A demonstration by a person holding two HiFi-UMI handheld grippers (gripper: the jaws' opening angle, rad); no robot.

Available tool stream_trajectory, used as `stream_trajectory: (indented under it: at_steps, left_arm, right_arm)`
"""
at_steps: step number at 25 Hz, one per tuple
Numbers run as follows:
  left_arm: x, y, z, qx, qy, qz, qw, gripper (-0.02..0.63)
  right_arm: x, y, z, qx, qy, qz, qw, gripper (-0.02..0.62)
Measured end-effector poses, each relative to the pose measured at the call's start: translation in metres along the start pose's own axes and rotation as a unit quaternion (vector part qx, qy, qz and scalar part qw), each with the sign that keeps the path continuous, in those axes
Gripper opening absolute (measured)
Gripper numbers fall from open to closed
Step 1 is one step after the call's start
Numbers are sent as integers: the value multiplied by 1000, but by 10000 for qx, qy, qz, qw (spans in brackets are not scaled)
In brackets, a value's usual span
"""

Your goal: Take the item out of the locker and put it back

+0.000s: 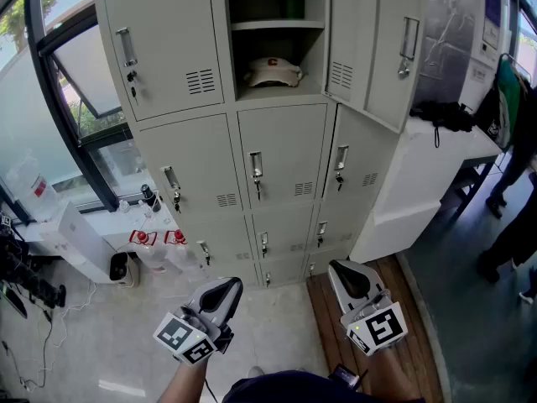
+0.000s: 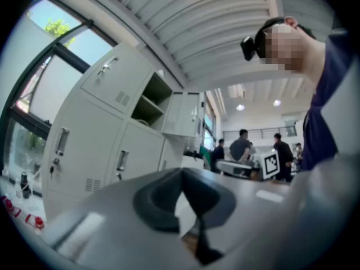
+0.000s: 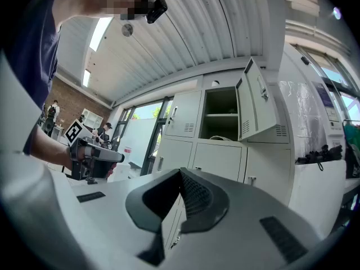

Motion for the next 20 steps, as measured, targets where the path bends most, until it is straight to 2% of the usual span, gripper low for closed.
stream_trajectory:
  at_steps: [20]
  left_arm:
    - [61,15,26,31,-280,65,9996,5]
  right_arm:
    - [36,14,-44,82,-352,237,9991,9]
Point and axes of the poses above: the fingertips, and each gripper's own axes: z forward along the fingers, x to its right, y out of its underside, the point moved 4 cm from there along -z, backward along the fingers, and after that the axes turned 1 degree about x, right-handed, at the moved point
